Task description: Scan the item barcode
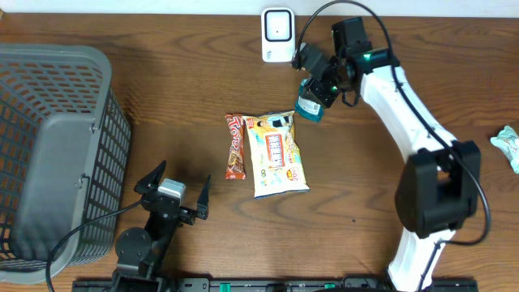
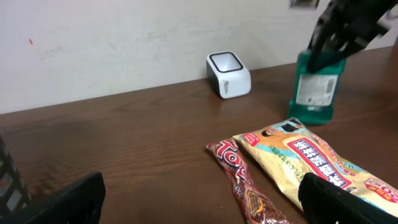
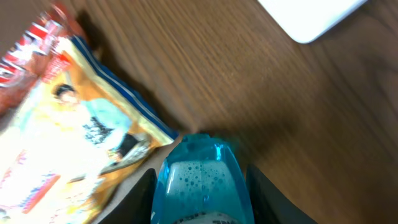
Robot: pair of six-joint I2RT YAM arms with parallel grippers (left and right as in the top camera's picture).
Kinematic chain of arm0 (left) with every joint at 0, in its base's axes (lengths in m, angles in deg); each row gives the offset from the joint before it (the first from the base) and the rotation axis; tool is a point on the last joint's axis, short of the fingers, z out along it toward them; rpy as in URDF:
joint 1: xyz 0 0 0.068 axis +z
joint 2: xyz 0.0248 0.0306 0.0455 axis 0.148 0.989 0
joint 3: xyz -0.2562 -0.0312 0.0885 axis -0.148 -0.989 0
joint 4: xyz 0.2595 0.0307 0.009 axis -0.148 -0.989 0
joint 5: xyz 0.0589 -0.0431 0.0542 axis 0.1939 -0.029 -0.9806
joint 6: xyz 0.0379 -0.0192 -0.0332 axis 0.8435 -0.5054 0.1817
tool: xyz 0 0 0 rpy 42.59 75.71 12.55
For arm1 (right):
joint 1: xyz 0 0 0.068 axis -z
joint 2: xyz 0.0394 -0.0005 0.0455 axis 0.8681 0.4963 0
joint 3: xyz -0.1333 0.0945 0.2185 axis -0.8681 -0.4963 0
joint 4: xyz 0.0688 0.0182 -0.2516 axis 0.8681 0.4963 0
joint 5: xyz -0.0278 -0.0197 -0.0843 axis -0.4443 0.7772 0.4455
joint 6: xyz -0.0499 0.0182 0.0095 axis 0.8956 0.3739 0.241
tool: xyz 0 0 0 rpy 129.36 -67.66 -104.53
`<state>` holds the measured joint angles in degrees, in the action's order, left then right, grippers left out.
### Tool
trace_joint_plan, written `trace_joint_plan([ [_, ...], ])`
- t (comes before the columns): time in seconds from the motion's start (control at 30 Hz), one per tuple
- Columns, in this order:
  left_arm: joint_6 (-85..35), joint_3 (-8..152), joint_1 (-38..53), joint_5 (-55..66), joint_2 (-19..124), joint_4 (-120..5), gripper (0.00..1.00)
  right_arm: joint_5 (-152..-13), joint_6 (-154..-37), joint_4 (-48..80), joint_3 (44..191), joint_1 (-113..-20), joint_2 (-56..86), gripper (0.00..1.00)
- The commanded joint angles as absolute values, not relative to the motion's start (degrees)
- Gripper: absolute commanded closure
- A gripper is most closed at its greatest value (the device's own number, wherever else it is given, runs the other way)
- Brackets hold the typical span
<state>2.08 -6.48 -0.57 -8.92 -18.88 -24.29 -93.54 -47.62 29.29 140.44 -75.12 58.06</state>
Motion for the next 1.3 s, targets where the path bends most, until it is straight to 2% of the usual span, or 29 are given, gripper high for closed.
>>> trace_joint_plan([
  [0.0,2.6,-7.5,-0.7,-8.8,-18.9,-26.0,0.01,-101.7,-55.4,31.6,141.6,-75.2,47.5,0.91],
  [0.23,2.6,-7.5,-0.7,-8.8,-18.9,-26.0,0.01,-125.7,-62.5,42.3,141.6,-73.2,40.1,0.94],
  [0.5,2.6,-7.5,-0.7,-8.8,-18.9,-26.0,0.01,-142.0,-57.9,57.1,141.2,-72.6,40.2,0.93],
  [0.73,2.6,-7.5,-0.7,-8.8,-18.9,-26.0,0.01,-146.8,-54.4,63.7,141.2,-72.7,40.2,0.92],
  [0.87,2.6,-7.5,-0.7,-8.8,-18.9,-26.0,0.01,-150.0,-54.2,63.7,141.2,-72.7,40.2,0.93],
  [1.0,2.6,-7.5,-0.7,-8.8,-18.9,-26.0,0.01,-149.8,-52.7,63.8,141.2,-72.7,40.2,0.99],
  [1.27,2.6,-7.5,-0.7,-8.8,-18.9,-26.0,0.01,-149.8,-51.3,63.7,141.2,-72.7,40.2,0.97],
])
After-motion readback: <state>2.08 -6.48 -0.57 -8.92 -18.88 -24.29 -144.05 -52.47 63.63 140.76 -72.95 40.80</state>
